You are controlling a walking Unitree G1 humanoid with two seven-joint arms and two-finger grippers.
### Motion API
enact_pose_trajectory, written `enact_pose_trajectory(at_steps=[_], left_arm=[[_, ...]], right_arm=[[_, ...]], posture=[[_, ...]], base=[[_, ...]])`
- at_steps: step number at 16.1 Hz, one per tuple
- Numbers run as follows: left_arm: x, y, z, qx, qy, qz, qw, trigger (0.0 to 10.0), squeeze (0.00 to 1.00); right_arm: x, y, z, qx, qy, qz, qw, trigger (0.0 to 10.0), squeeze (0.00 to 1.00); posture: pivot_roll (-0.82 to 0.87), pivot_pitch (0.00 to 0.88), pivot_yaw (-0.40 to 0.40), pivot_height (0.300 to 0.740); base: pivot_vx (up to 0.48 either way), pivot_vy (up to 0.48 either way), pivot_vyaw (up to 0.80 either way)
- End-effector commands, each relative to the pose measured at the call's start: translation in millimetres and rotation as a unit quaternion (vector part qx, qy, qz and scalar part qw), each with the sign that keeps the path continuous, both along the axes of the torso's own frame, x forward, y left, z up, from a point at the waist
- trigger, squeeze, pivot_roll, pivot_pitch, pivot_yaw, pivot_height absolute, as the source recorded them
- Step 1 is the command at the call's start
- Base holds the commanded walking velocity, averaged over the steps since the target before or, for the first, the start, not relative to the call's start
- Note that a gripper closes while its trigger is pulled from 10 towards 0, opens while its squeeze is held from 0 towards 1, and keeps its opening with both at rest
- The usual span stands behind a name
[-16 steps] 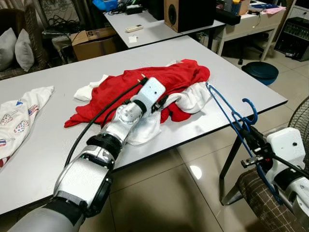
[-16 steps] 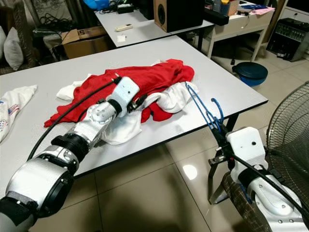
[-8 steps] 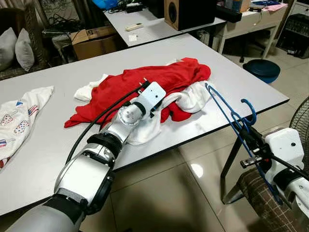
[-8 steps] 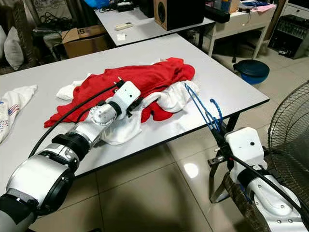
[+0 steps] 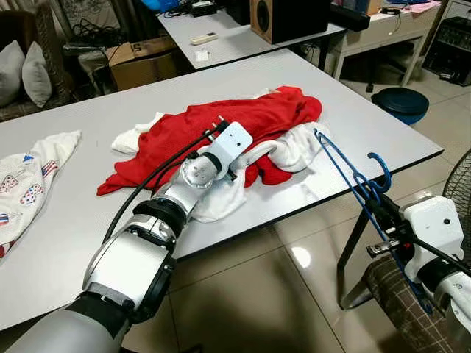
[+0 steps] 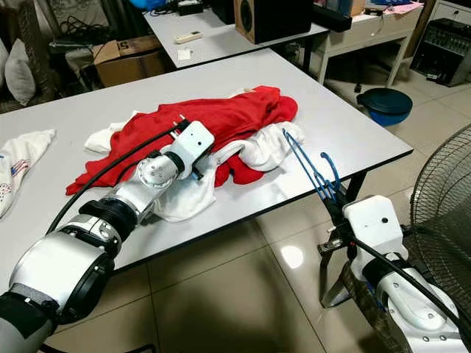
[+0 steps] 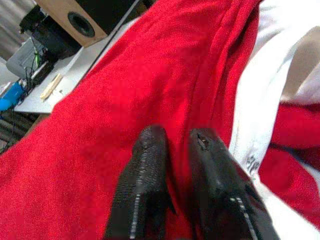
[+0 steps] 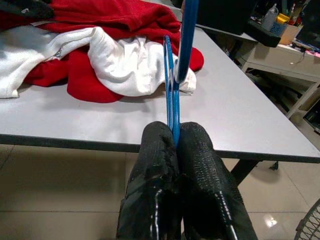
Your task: Hang hanger
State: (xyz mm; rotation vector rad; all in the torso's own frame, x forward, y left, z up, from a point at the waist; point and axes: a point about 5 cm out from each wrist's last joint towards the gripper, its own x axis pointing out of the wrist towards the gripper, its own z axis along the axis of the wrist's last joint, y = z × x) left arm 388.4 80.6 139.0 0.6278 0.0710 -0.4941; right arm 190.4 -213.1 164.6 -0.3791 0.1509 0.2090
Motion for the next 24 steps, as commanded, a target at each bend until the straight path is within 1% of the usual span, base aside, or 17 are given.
enact_pose_trajectory(at_steps=[1, 5, 6, 7, 8, 9, 10, 11, 12, 14, 15, 17, 19, 21, 22, 23, 24], left_arm=[[3.2, 7.2, 2.3, 0.012, -0.001, 0.018, 1.0, 0.0, 0.0], [3.4, 11.7, -0.7, 0.021, 0.007, 0.032, 0.999, 0.0, 0.0], [3.6, 12.6, -0.2, -0.003, 0.018, 0.033, 0.999, 0.0, 0.0], [3.9, 12.0, 1.7, -0.041, 0.035, 0.027, 0.998, 0.0, 0.0], [4.6, 12.0, 4.9, -0.093, 0.059, 0.02, 0.994, 0.0, 0.0], [6.7, 14.5, 10.2, -0.152, 0.081, 0.02, 0.985, 0.0, 0.0], [8.0, 16.6, 13.7, -0.179, 0.09, 0.019, 0.98, 0.0, 0.0], [9.1, 18.7, 17.0, -0.196, 0.097, 0.014, 0.976, 0.0, 0.0], [11.7, 25.7, 28.4, -0.236, 0.115, -0.015, 0.965, 0.0, 0.0], [14.8, 36.1, 44.6, -0.263, 0.122, -0.045, 0.956, 0.0, 0.0], [15.3, 38.1, 49.1, -0.269, 0.125, -0.056, 0.953, 0.0, 0.0], [14.8, 42.5, 63.1, -0.28, 0.137, -0.106, 0.944, 0.0, 0.0], [13.1, 45.5, 79.4, -0.304, 0.153, -0.158, 0.927, 0.0, 0.0], [12.1, 46.6, 89.4, -0.326, 0.162, -0.181, 0.914, 0.0, 0.0], [10.7, 47.4, 98.0, -0.352, 0.169, -0.201, 0.898, 0.0, 0.0], [8.8, 48.7, 107.7, -0.397, 0.181, -0.225, 0.871, 0.0, 0.0], [6.8, 49.3, 110.7, -0.426, 0.198, -0.242, 0.849, 0.0, 0.0]], right_arm=[[-1.4, 2.7, 5.3, -0.006, -0.013, 0.008, 1.0, 10.0, 0.0], [-1.6, 2.4, 5.8, -0.008, -0.013, 0.009, 1.0, 10.0, 0.0], [-1.5, 2.4, 5.8, -0.007, -0.013, 0.008, 1.0, 10.0, 0.0], [-1.5, 2.5, 5.8, -0.007, -0.014, 0.008, 1.0, 10.0, 0.0], [-1.5, 2.5, 5.8, -0.006, -0.014, 0.008, 1.0, 10.0, 0.0], [-1.9, 2.4, 5.9, -0.005, -0.014, 0.007, 1.0, 10.0, 0.0], [-2.1, 2.2, 6.0, -0.005, -0.014, 0.007, 1.0, 10.0, 0.0], [-2.4, 1.9, 6.0, -0.005, -0.014, 0.007, 1.0, 10.0, 0.0], [-3.3, 1.7, 6.0, -0.004, -0.014, 0.006, 1.0, 10.0, 0.0], [-3.6, 1.9, 5.8, -0.004, -0.014, 0.007, 1.0, 10.0, 0.0], [-3.6, 2.2, 5.5, -0.003, -0.013, 0.008, 1.0, 10.0, 0.0], [-3.6, 3.5, 4.6, -0.002, -0.012, 0.011, 1.0, 10.0, 0.0], [-4.0, 4.3, 3.9, -0.001, -0.011, 0.012, 1.0, 10.0, 0.0], [-4.5, 4.8, 3.6, 0.0, -0.011, 0.012, 1.0, 10.0, 0.0], [-4.7, 5.0, 3.4, 0.0, -0.011, 0.013, 1.0, 10.0, 0.0], [-4.9, 5.2, 3.2, 0.001, -0.011, 0.013, 1.0, 10.0, 0.0], [-4.9, 5.6, 2.9, 0.001, -0.011, 0.013, 1.0, 10.0, 0.0]], posture=[[-0.25, 0.0, 0.144, 0.74], [-0.25, 0.0, 0.146, 0.74], [-0.25, 0.0, 0.145, 0.74], [-0.25, 0.0, 0.145, 0.74], [-0.25, 0.0, 0.145, 0.74], [-0.25, 0.0, 0.147, 0.74], [-0.25, 0.0, 0.147, 0.74], [-0.25, 0.0, 0.147, 0.74], [-0.25, 0.0, 0.147, 0.74], [-0.24, 0.0, 0.146, 0.74], [-0.24, 0.0, 0.146, 0.74], [-0.24, 0.0, 0.147, 0.74], [-0.24, 0.0, 0.149, 0.74], [-0.24, 0.0, 0.152, 0.74], [-0.24, 0.0, 0.154, 0.74], [-0.24, 0.0, 0.155, 0.74], [-0.24, 0.0, 0.156, 0.74]], base=[[0.0, 0.0, 0.0], [0.0, 0.0, 0.0], [0.0, 0.0, 0.0], [0.0, 0.0, 0.0], [0.0, 0.0, 0.0], [0.0, 0.0, 0.0], [0.0, 0.0, 0.0], [0.0, 0.0, 0.0], [0.0, 0.0, 0.0], [0.0, 0.0, 0.0], [0.0, 0.0, 0.0], [0.0, 0.0, 0.0], [0.0, 0.0, 0.0], [0.0, 0.0, 0.0], [0.0, 0.0, 0.0], [0.0, 0.0, 0.0], [0.0, 0.0, 0.0]])
